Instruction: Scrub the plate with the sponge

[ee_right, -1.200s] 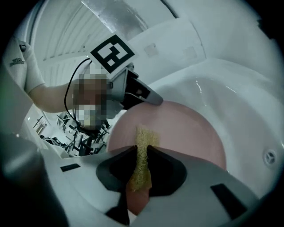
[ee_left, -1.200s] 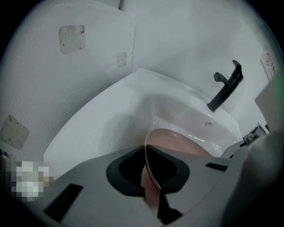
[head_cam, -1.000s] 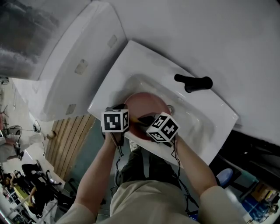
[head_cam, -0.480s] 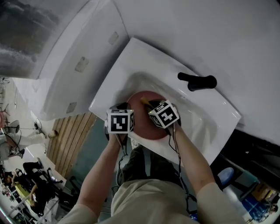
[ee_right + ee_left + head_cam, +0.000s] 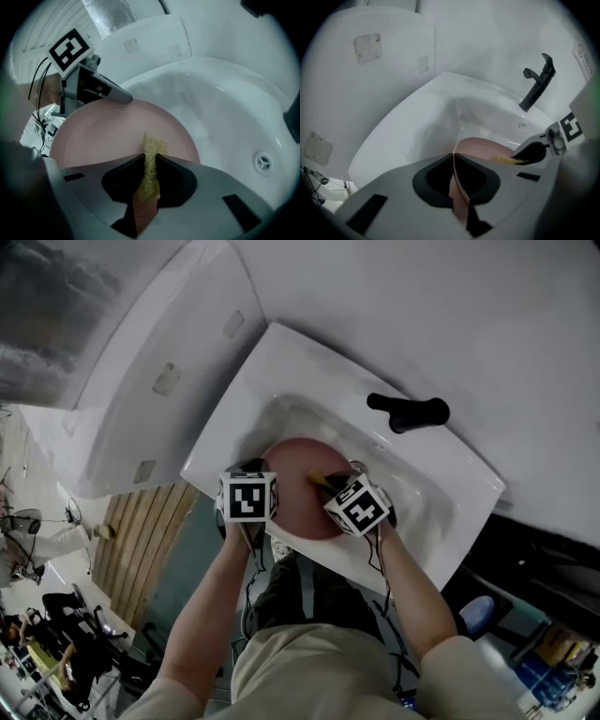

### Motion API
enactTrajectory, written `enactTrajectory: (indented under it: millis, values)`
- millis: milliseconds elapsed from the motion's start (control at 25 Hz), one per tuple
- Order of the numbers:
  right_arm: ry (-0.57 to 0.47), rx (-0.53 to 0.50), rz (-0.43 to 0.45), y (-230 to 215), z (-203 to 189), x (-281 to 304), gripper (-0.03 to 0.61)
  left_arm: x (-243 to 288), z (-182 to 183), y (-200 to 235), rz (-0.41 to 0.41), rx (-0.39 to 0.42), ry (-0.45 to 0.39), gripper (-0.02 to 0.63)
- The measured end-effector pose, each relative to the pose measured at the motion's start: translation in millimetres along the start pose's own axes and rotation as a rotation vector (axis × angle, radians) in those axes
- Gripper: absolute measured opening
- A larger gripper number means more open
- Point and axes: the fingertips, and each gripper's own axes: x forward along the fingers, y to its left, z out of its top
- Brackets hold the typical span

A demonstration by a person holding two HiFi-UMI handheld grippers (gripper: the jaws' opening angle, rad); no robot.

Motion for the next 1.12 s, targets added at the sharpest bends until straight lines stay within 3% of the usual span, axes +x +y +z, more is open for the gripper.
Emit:
enactTrajectory:
  millis: [200, 400, 480, 760, 960, 1040, 1120]
  values:
    - [-0.060, 0.013, 0.075, 37, 8, -8, 0.074, 2, -5, -2, 0.000, 0.029, 0.008, 0.017]
    - [-0.153, 0.080, 0.260, 75, 34, -19, 0.074, -1, -1, -3, 0.005, 0.045, -0.005, 0.018]
    - [-0.203, 0.126, 0.287, 83, 45, -26, 0.075, -2, -2, -5, -0.014, 0.020, -0.030, 0.018]
    - [-0.347, 0.202, 0.161, 81, 63, -70, 0.075, -23, -6, -12, -0.095, -0.081, -0.061, 0.061]
    - [-0.425, 0.213, 0.095, 81, 73, -110, 0.077, -55, -7, -16, -0.140, -0.081, -0.089, 0.085]
    - [-0.454, 0.211, 0.070, 83, 77, -128, 0.077, -73, -3, -16, -0.144, -0.070, -0.119, 0.037]
    - [-0.487, 0.210, 0.051, 85, 82, -146, 0.077, -94, 6, -16, -0.149, -0.053, -0.162, 0.036]
